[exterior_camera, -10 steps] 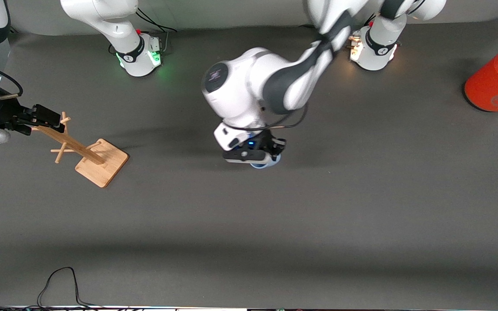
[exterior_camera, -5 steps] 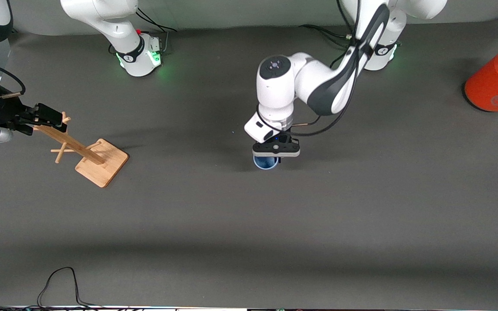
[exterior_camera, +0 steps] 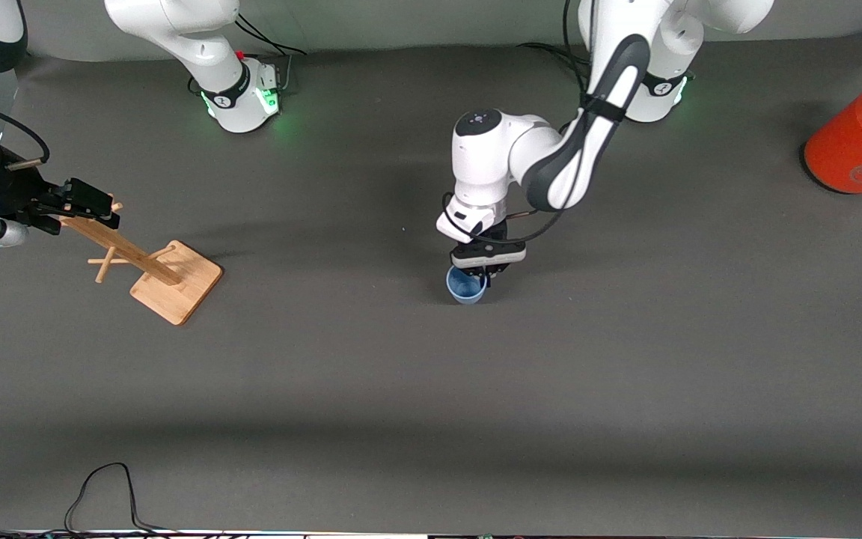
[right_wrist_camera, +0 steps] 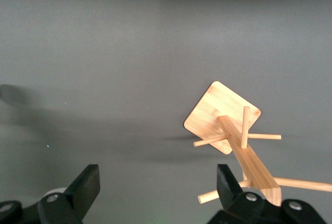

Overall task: Rotate and upright cup with both arms
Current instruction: 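Open the left gripper and lift it off the upright cup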

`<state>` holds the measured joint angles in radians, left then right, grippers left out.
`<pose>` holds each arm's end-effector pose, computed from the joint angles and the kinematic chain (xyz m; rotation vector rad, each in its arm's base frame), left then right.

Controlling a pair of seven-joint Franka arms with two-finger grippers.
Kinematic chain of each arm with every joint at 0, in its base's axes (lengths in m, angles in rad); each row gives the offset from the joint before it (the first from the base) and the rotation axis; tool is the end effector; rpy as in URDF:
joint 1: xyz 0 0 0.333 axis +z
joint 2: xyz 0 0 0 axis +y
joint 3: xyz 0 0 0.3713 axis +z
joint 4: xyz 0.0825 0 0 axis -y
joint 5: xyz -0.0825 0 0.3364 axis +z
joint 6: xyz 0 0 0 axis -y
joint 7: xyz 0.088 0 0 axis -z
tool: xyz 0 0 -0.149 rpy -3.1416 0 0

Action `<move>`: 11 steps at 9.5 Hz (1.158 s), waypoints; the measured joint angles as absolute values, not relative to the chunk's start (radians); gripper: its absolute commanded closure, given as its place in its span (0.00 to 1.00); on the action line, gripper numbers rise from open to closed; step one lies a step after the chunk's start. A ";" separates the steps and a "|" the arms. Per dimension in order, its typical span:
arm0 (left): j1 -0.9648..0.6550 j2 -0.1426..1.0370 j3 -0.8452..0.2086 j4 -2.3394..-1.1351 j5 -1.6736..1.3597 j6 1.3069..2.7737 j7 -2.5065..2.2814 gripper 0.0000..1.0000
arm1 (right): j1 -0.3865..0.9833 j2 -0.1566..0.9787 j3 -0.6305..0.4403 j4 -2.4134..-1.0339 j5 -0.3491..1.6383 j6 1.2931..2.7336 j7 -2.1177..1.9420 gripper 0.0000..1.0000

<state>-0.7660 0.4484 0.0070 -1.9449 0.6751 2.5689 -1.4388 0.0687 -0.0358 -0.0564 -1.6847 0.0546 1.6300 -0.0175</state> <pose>0.4659 -0.4366 0.3111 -3.0196 -0.2056 -0.6817 0.4960 0.0134 0.6126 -3.0847 -0.0403 0.0290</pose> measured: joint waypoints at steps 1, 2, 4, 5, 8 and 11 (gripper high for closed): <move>-0.767 0.454 0.007 -1.945 0.685 2.571 -1.456 0.00 | 0.069 -0.036 -0.056 -1.685 0.055 1.630 -0.017 0.00; -0.767 0.454 0.007 -1.943 0.686 2.571 -1.465 0.00 | 0.069 -0.036 -0.057 -1.685 0.055 1.630 -0.017 0.00; -0.765 0.441 0.008 -1.929 0.682 2.571 -1.472 0.00 | 0.069 -0.036 -0.057 -1.685 0.055 1.630 -0.018 0.00; -0.763 0.424 0.008 -1.916 0.664 2.556 -1.466 0.00 | 0.068 -0.036 -0.058 -1.684 0.055 1.631 -0.018 0.00; -0.753 0.363 0.021 -1.733 0.312 2.235 -1.094 0.00 | 0.068 -0.036 -0.058 -1.661 0.055 1.631 -0.018 0.00; -0.576 0.332 0.045 -1.462 0.158 1.845 -0.706 0.00 | 0.069 -0.036 -0.057 -1.656 0.055 1.631 -0.019 0.00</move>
